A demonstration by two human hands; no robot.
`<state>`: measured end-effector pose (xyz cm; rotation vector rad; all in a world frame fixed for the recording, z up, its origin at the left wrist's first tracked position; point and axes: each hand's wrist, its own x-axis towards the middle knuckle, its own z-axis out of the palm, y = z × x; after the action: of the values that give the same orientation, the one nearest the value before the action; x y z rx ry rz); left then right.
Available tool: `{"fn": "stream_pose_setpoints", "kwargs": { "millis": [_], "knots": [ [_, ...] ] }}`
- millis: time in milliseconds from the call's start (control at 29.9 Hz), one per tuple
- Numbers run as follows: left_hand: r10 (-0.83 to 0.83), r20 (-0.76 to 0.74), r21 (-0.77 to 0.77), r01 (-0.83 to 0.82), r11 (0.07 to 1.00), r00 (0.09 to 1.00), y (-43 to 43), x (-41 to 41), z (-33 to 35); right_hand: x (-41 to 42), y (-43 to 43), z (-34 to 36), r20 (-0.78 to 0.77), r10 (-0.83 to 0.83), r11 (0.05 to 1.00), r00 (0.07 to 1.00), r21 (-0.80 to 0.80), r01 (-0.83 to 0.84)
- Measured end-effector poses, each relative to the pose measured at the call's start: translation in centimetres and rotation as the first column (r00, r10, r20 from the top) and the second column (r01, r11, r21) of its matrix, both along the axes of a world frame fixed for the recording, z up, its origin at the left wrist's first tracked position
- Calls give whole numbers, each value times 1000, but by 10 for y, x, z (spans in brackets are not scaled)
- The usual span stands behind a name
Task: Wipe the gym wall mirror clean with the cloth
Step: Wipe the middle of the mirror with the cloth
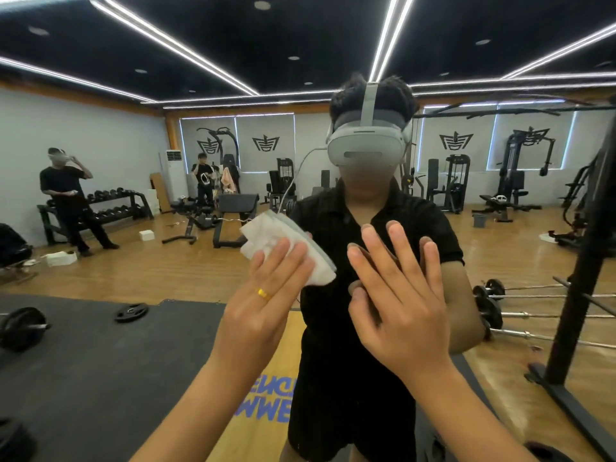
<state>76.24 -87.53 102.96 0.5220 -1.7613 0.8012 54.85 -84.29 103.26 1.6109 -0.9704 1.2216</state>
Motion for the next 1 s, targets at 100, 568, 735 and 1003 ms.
{"fn": "stream_pose_setpoints", "kwargs": {
  "millis": [100, 568, 735, 1003],
  "knots": [
    [-25, -41, -55, 22, 998, 999, -2, -7, 32, 0, 0, 0, -4, -6, 1000, 1000, -3, 6],
    [-67, -71, 1, 67, 998, 995, -15, 3, 89, 1, -1, 1, -17, -26, 999, 1000, -30, 26],
    [-68, -215, 39, 78, 996, 974, -7, -9, 68, 2, -1, 1, -17, -16, 999, 1000, -32, 16],
    [-52, -138, 82, 64, 995, 989, 3, 3, -9, 1, -1, 0, -14, 0, 1000, 1000, -13, 0]
  ]
}}
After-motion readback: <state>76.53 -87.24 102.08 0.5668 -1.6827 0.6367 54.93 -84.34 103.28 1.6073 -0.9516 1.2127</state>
